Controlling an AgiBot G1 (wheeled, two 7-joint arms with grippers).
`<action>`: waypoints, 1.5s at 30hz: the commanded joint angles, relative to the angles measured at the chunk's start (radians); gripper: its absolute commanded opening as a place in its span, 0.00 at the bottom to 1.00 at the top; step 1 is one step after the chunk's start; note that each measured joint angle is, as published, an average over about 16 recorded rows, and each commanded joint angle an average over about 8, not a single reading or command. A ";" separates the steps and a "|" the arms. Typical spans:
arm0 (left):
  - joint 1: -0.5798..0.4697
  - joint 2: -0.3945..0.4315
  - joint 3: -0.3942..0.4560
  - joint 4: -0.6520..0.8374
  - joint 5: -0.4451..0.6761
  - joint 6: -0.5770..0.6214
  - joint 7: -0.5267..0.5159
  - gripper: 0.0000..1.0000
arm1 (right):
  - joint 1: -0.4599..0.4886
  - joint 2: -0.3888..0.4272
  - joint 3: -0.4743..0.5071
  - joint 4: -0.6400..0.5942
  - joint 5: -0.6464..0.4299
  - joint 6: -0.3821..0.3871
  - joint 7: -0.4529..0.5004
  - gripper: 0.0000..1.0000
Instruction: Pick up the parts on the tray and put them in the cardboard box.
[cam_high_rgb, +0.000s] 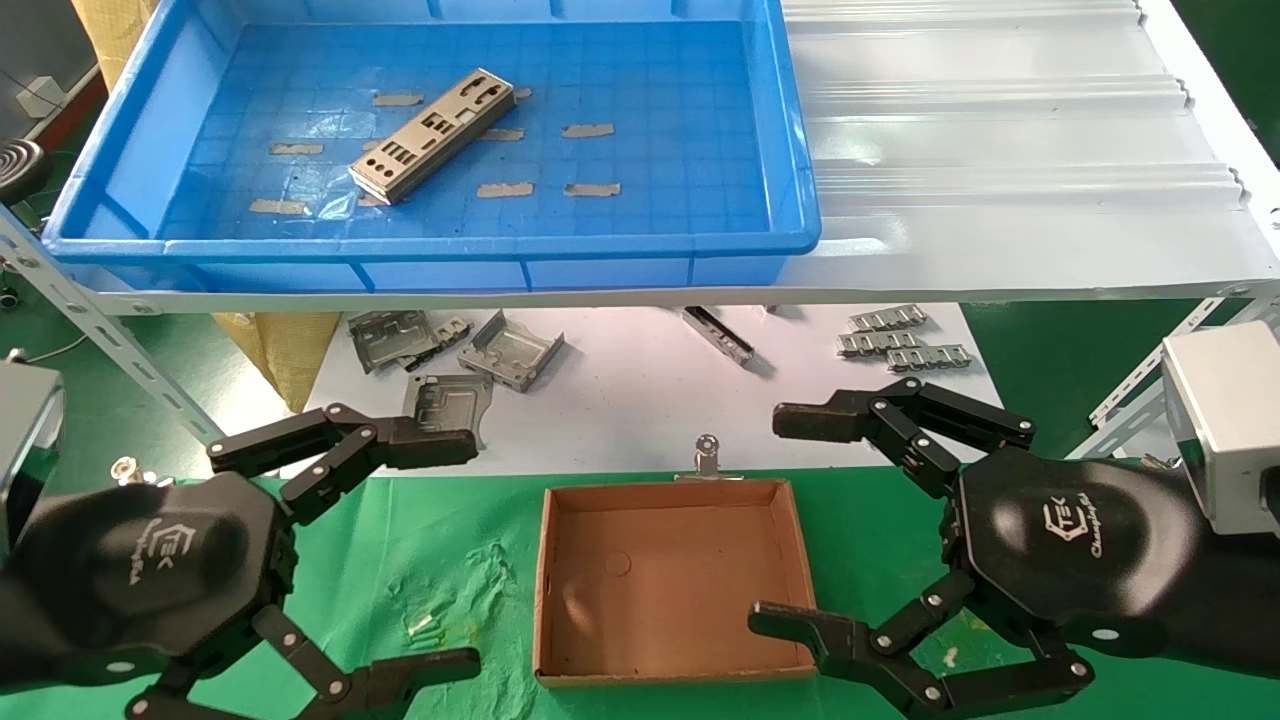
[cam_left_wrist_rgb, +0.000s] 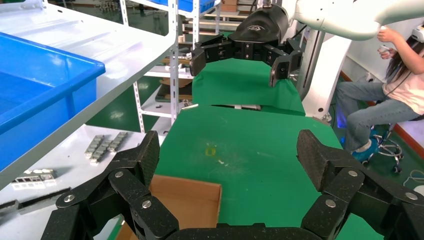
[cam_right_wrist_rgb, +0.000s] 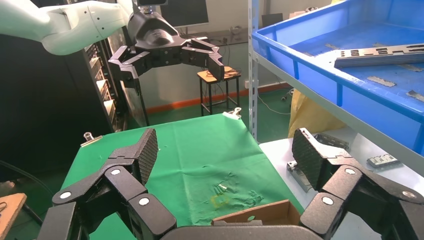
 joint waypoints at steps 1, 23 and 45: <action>0.000 0.000 0.000 0.000 0.000 0.000 0.000 1.00 | 0.000 0.000 0.000 0.000 0.000 0.000 0.000 1.00; 0.000 0.000 0.000 0.000 0.000 0.000 0.000 1.00 | 0.000 0.000 0.000 0.000 0.000 0.000 0.000 1.00; 0.000 0.000 0.000 0.000 0.000 0.000 0.000 1.00 | 0.000 0.000 0.000 0.000 0.000 0.000 0.000 1.00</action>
